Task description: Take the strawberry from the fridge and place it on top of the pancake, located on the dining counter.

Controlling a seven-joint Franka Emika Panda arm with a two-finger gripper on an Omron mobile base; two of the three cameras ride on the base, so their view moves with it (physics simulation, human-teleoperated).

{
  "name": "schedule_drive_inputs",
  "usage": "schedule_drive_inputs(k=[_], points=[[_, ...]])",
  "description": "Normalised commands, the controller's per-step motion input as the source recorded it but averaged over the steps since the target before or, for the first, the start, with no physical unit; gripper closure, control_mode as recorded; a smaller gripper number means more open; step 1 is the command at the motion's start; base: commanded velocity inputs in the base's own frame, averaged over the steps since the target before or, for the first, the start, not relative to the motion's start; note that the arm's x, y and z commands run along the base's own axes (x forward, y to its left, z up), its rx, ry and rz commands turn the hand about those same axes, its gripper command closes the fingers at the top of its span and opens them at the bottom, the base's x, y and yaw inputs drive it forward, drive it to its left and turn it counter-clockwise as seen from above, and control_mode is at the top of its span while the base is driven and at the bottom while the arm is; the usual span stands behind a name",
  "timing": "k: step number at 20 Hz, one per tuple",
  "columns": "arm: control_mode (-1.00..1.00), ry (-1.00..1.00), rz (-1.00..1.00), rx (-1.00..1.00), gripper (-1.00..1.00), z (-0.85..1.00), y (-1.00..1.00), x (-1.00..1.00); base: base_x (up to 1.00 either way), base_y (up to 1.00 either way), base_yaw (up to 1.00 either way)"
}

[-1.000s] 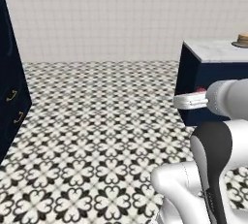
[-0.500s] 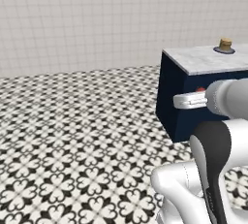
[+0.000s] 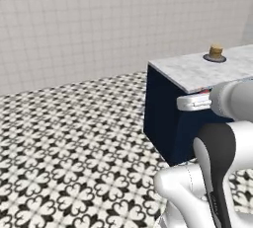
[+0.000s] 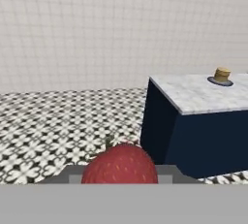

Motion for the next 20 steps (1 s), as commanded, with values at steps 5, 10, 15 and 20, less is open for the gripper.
schedule_drive_inputs(k=[5, 10, 15, 20], points=[[1.00, 0.00, 0.00, 0.00, 1.00, 0.00, 0.00, 0.00, 1.00, 0.68, -0.52], [1.00, 0.00, 0.00, 0.00, 1.00, 0.00, 0.00, 0.00, 1.00, 0.73, -0.65], [1.00, 0.00, 0.00, 0.00, 1.00, 0.00, 0.00, 0.00, 0.91, 0.71, -0.64], [1.00, 0.00, 0.00, 0.00, 1.00, 0.00, 0.00, 0.00, 0.20, 0.97, -0.51]])
